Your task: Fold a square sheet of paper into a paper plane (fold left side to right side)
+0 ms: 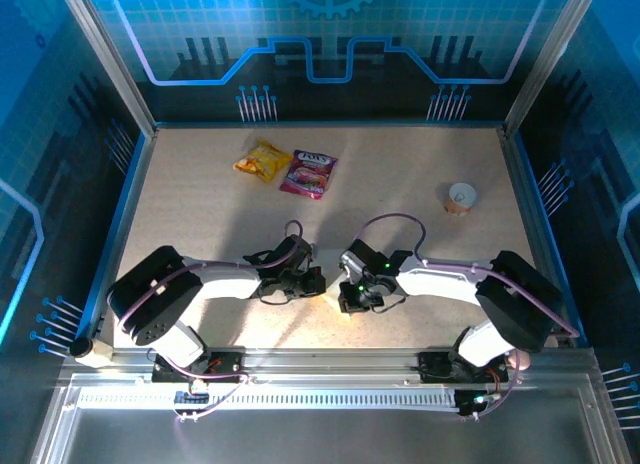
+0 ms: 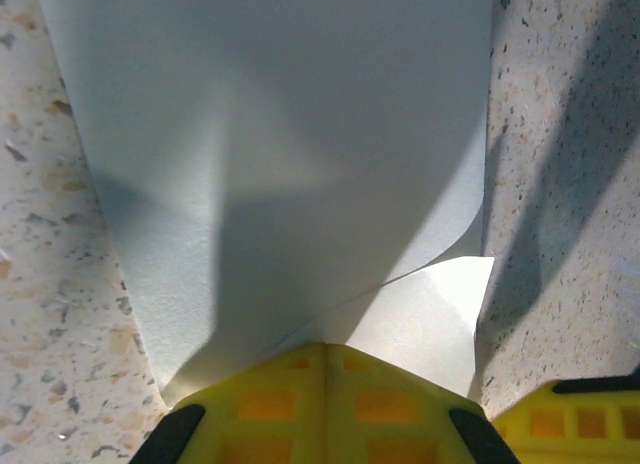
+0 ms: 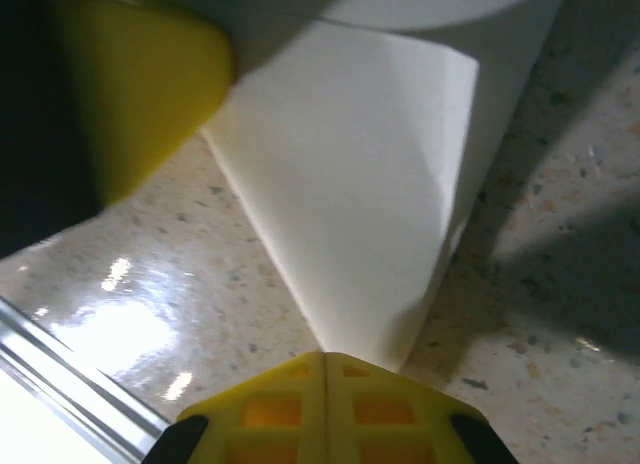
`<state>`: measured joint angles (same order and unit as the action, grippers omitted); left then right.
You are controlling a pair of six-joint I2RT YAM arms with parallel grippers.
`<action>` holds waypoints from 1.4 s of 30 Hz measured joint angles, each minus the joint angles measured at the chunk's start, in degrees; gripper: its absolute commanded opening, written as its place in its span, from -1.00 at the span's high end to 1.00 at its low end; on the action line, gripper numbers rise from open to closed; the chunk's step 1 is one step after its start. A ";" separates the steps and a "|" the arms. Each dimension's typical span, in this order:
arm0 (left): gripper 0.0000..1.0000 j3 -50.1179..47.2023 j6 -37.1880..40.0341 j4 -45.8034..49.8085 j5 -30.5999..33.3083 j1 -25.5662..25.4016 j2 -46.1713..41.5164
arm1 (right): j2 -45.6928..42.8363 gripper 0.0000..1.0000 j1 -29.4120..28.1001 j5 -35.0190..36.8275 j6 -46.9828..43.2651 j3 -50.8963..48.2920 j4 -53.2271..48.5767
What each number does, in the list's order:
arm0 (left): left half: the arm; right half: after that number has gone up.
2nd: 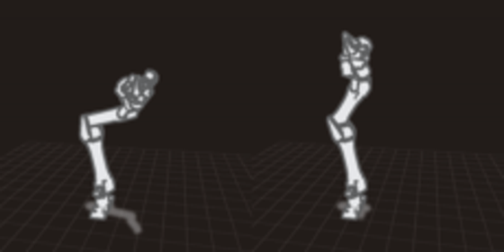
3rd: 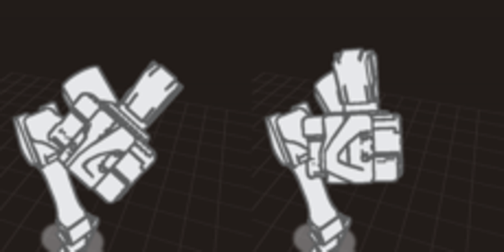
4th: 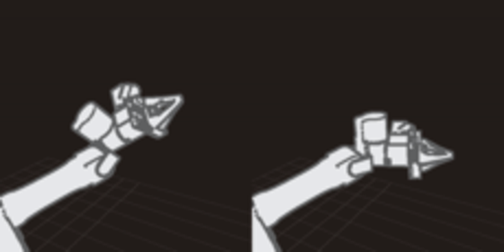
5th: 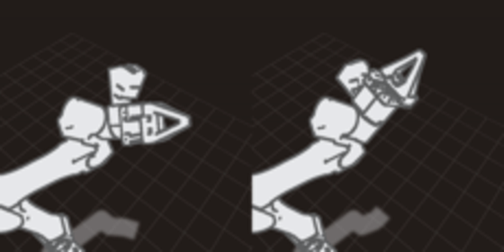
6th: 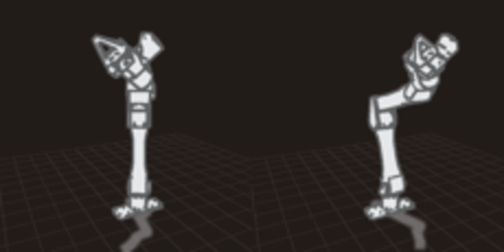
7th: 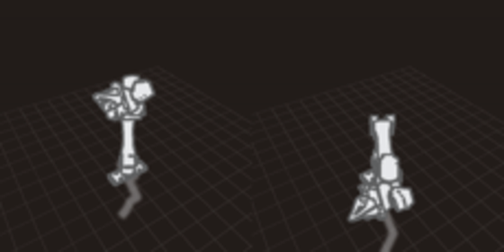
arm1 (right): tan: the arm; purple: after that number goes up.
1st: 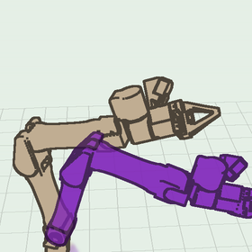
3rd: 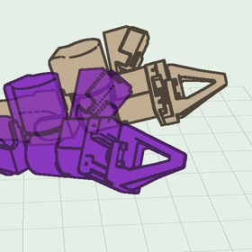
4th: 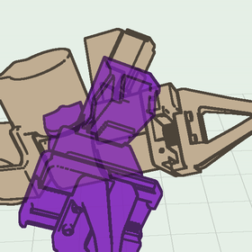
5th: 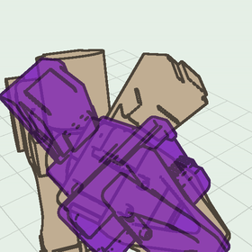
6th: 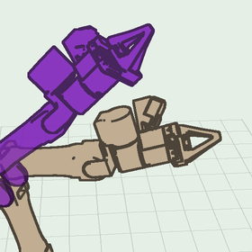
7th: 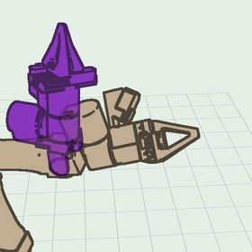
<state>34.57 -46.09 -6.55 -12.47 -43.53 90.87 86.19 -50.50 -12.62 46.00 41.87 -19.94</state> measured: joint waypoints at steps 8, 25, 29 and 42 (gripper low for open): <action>1.00 0.20 -0.35 -0.24 0.70 -0.52 0.22 | 1.77 1.00 0.04 -1.46 1.62 1.14 5.90; 1.00 0.22 -0.37 0.20 1.57 -0.59 0.02 | 8.55 1.00 0.74 -3.02 2.14 2.82 8.63; 1.00 0.20 -0.52 0.28 1.77 -0.59 -0.09 | 8.96 1.00 1.07 -3.96 2.93 2.34 9.49; 1.00 0.44 -0.52 0.79 2.36 -0.90 -0.17 | 3.26 1.00 1.18 -4.85 6.62 -6.05 16.50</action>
<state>35.00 -46.61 -5.76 -10.11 -44.42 90.70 89.45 -49.32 -17.47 52.62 35.81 -3.44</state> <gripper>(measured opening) 0.065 0.061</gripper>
